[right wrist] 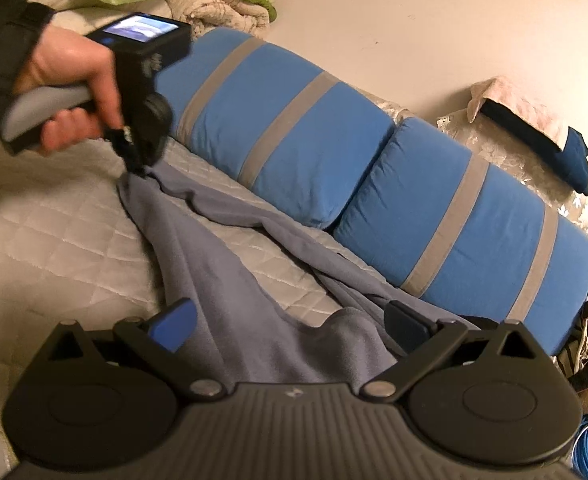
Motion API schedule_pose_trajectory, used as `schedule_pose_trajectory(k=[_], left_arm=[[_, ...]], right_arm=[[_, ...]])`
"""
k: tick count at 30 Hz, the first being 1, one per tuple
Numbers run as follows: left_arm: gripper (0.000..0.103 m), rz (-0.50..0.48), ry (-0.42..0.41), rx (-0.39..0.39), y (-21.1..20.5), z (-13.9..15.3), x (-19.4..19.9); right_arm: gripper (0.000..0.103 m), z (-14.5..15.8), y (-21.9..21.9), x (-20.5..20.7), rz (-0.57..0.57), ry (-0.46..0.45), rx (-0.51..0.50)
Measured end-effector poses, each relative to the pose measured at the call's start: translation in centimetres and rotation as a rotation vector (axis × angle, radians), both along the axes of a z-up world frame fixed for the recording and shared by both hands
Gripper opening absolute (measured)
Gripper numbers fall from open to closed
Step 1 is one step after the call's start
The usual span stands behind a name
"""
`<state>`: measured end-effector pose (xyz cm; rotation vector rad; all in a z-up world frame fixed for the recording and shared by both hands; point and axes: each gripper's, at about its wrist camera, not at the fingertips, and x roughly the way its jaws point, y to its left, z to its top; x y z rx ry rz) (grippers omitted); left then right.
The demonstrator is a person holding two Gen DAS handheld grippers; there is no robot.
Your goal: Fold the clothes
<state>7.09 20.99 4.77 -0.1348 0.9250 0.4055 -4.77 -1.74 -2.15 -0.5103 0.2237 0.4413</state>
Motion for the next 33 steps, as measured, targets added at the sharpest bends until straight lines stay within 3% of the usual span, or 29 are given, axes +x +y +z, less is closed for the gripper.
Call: schedule_pose_trajectory(k=[8, 11, 13, 14, 15, 18, 22, 28, 33], left_arm=[[0.004, 0.115, 0.055, -0.162, 4.9, -0.4, -5.8], [0.006, 0.192, 0.033, -0.106, 6.7, -0.3, -6.6], [0.021, 0.229, 0.003, -0.112, 8.1, 0.0, -6.8], [0.039, 0.243, -0.023, -0.136, 8.8, 0.1, -6.8], [0.047, 0.255, -0.062, -0.176, 9.6, 0.1, -6.8], [0.049, 0.306, -0.142, -0.301, 11.8, -0.6, -6.4], [0.049, 0.394, -0.178, -0.429, 14.6, -2.6, -5.7], [0.049, 0.478, -0.295, -0.636, 18.3, -3.9, -6.2], [0.048, 0.495, -0.310, -0.725, 18.7, -4.2, -6.6]], right_arm=[[0.103, 0.5, 0.0, -0.8, 0.038, 0.025, 0.021], [0.103, 0.5, 0.1, -1.0, 0.046, 0.029, 0.022], [0.103, 0.6, 0.2, -1.1, 0.051, 0.033, 0.023], [0.103, 0.6, 0.2, -1.1, 0.054, 0.034, 0.024], [0.103, 0.6, 0.2, -1.2, 0.057, 0.036, 0.024], [0.103, 0.6, 0.3, -1.3, 0.064, 0.041, 0.025], [0.103, 0.6, 0.2, -1.3, 0.065, 0.046, 0.029], [0.103, 0.4, 0.1, -0.9, 0.060, 0.059, 0.031], [0.103, 0.3, 0.0, -0.6, 0.057, 0.063, 0.034]])
